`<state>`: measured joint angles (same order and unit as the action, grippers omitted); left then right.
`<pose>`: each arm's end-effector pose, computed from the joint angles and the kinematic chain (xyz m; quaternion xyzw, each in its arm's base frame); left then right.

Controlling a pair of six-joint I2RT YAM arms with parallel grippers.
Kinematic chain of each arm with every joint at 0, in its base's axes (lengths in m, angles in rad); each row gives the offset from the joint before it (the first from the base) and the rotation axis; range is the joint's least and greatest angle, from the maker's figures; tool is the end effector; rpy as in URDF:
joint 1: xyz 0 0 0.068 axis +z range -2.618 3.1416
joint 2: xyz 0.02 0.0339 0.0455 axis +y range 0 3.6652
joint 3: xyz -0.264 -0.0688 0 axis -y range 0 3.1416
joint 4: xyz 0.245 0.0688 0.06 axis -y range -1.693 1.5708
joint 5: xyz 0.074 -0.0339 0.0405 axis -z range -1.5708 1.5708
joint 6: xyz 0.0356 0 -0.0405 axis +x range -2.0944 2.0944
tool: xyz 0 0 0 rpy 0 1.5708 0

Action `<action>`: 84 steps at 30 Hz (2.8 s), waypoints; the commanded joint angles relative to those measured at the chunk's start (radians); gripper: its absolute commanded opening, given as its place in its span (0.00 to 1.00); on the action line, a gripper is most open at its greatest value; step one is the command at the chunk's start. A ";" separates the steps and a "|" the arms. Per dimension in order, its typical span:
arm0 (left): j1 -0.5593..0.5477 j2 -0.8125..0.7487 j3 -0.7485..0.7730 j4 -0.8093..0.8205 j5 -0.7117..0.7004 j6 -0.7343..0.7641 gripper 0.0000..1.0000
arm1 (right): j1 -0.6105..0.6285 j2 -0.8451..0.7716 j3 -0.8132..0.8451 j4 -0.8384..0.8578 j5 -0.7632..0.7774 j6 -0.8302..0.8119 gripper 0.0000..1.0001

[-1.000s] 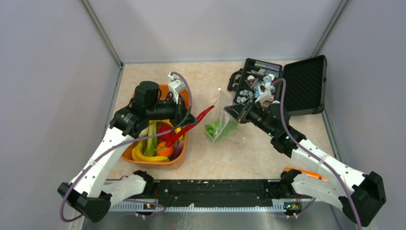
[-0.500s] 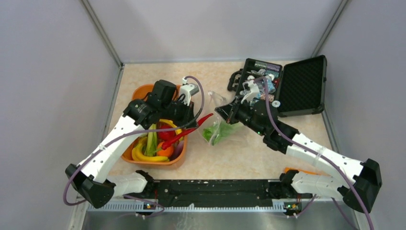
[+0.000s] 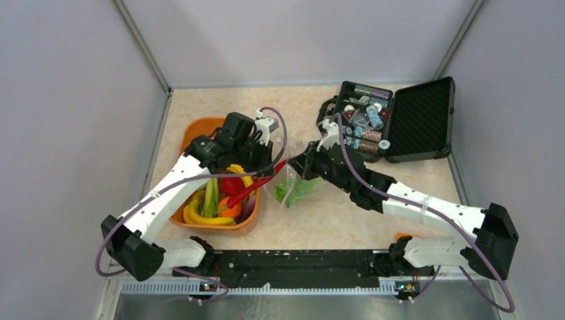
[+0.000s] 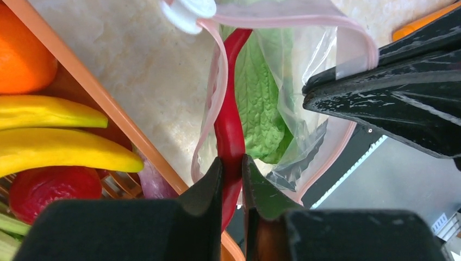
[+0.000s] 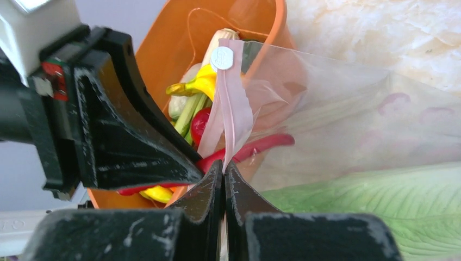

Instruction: Place the food in the zip-top bag and seal the zipper

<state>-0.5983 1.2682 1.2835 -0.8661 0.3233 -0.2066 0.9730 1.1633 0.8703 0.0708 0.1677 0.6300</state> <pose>0.2055 -0.1538 0.3482 0.2354 0.8950 -0.2748 0.2609 0.1589 0.2229 0.3185 -0.0813 0.7759 0.4014 0.4798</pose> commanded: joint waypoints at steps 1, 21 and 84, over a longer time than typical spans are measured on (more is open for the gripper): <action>-0.004 0.000 -0.055 0.063 -0.013 -0.024 0.28 | 0.009 0.042 0.008 0.093 -0.006 0.039 0.00; 0.003 -0.110 -0.196 0.003 -0.089 0.023 0.77 | -0.005 0.109 -0.007 0.127 -0.073 0.094 0.00; 0.006 -0.776 -0.666 1.345 -0.145 -0.495 0.00 | -0.092 -0.110 -0.148 0.312 -0.104 0.269 0.00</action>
<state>-0.5953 0.5152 0.6647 0.2325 0.1825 -0.6769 0.8913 1.1053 0.7189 0.3138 0.0669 0.8776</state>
